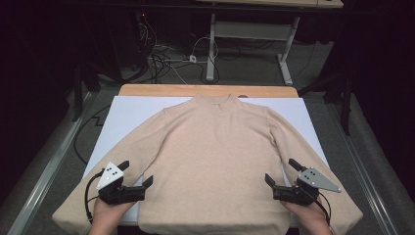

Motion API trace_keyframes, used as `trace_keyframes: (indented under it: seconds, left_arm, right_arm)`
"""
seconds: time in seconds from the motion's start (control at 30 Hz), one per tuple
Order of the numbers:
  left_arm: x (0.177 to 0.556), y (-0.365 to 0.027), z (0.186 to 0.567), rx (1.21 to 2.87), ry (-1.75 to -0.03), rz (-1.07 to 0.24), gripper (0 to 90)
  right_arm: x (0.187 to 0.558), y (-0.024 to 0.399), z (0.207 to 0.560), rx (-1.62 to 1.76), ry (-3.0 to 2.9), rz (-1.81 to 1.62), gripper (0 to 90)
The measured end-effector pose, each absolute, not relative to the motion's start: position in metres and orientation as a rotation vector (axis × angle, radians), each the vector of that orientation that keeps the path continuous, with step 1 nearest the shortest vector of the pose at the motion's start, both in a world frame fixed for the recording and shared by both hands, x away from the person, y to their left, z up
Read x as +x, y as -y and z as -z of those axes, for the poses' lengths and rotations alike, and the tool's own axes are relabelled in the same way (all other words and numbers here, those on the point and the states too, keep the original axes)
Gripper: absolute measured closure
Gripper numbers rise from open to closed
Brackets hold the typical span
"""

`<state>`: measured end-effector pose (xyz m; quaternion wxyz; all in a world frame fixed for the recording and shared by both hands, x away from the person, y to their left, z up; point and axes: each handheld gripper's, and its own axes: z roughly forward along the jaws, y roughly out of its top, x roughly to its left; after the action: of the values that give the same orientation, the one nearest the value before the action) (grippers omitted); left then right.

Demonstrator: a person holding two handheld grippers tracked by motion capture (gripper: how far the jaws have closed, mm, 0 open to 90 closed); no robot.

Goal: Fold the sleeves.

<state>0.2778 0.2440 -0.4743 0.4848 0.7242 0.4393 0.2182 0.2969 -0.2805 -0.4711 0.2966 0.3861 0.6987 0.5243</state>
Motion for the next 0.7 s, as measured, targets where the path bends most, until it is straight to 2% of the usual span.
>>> trace_keyframes:
  seconds: [0.7]
  left_arm:
    - [0.262,-0.3,0.471,1.715,-1.217,-0.618,0.0]
  right_arm:
    - [0.302,0.277,0.47,1.033,-1.872,-1.402,0.2]
